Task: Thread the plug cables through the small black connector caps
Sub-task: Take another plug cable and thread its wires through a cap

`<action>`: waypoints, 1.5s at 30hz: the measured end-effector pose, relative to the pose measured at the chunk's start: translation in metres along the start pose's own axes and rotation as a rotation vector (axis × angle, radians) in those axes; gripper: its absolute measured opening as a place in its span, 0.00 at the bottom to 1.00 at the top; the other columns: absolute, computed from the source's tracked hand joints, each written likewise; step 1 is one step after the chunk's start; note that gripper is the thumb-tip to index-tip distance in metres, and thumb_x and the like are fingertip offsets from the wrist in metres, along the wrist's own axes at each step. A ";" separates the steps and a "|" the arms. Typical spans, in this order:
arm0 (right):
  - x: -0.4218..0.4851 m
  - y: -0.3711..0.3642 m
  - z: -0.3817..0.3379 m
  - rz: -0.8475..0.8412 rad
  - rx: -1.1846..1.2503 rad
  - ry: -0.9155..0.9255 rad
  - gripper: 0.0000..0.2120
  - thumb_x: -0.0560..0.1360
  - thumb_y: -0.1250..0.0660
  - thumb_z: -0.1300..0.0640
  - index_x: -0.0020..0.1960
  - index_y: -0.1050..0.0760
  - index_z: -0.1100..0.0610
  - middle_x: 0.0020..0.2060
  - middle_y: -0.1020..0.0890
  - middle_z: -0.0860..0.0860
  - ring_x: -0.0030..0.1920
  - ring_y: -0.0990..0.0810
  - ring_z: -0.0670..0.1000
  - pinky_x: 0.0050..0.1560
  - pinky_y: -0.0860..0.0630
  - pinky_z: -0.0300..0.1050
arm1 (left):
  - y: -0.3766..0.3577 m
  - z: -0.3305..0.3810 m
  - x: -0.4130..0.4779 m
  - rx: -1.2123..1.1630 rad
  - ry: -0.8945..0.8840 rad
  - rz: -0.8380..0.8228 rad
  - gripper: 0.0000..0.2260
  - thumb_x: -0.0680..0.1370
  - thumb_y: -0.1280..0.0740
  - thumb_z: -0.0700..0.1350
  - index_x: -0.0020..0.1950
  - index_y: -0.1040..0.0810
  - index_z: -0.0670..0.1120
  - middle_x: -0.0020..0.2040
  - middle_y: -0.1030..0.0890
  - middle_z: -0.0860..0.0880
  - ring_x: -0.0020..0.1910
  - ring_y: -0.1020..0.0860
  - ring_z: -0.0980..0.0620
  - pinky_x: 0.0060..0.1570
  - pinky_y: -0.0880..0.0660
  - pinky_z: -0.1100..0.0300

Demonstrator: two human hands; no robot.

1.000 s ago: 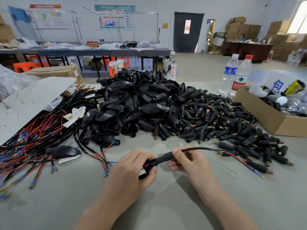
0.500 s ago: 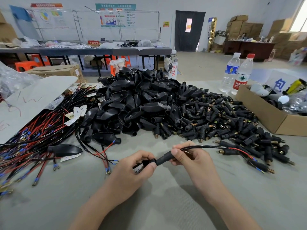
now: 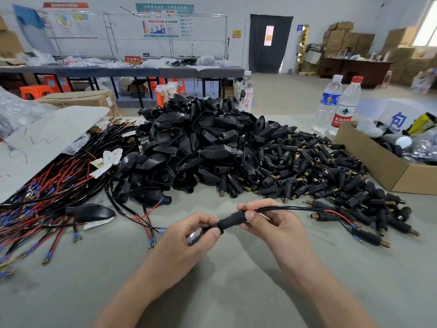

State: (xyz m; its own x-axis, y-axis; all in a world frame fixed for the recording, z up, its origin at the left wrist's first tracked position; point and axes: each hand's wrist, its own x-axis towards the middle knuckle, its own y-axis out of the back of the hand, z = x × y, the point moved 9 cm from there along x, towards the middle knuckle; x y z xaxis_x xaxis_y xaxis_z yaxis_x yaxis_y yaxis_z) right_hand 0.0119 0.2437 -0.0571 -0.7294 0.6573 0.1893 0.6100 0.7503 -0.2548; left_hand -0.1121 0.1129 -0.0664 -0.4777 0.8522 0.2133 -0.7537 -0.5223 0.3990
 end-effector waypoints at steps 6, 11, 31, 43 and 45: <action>-0.001 -0.003 0.004 0.003 0.042 -0.027 0.04 0.71 0.28 0.57 0.43 0.16 0.50 0.52 0.14 0.55 0.55 0.15 0.53 0.52 0.19 0.40 | 0.003 0.004 -0.001 0.058 -0.039 0.056 0.14 0.74 0.34 0.59 0.56 0.22 0.56 0.45 0.18 0.52 0.43 0.21 0.52 0.45 0.27 0.61; -0.001 -0.002 0.007 0.004 0.077 -0.055 0.04 0.70 0.28 0.57 0.44 0.16 0.51 0.53 0.14 0.56 0.56 0.15 0.54 0.52 0.19 0.41 | 0.005 0.009 -0.002 0.088 -0.060 0.080 0.14 0.73 0.34 0.60 0.54 0.22 0.56 0.40 0.20 0.51 0.37 0.24 0.51 0.37 0.31 0.70; -0.002 -0.001 0.006 -0.006 -0.121 -0.049 0.11 0.77 0.32 0.63 0.45 0.16 0.49 0.49 0.13 0.54 0.50 0.14 0.51 0.53 0.20 0.40 | 0.005 0.003 -0.003 0.246 -0.052 0.029 0.13 0.73 0.35 0.62 0.54 0.22 0.60 0.44 0.18 0.56 0.41 0.21 0.51 0.44 0.24 0.54; -0.008 -0.008 -0.019 0.096 -0.036 0.061 0.06 0.73 0.30 0.56 0.45 0.16 0.48 0.46 0.15 0.57 0.46 0.15 0.50 0.45 0.19 0.39 | -0.011 0.010 -0.004 -0.269 0.089 -0.156 0.11 0.74 0.33 0.57 0.52 0.18 0.53 0.47 0.15 0.48 0.40 0.20 0.52 0.40 0.26 0.62; -0.012 -0.010 -0.028 0.087 -0.043 0.090 0.06 0.70 0.29 0.53 0.46 0.16 0.49 0.44 0.15 0.58 0.45 0.15 0.50 0.45 0.19 0.39 | -0.015 0.012 -0.006 -0.360 0.097 -0.227 0.13 0.77 0.34 0.56 0.52 0.18 0.49 0.47 0.16 0.47 0.39 0.22 0.51 0.37 0.27 0.60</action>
State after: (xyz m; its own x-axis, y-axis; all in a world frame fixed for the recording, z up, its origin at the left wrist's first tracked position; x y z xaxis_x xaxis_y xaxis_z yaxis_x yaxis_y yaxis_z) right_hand 0.0226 0.2302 -0.0305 -0.6440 0.7221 0.2527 0.6836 0.6914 -0.2336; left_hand -0.0922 0.1165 -0.0627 -0.3091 0.9489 0.0640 -0.9456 -0.3138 0.0863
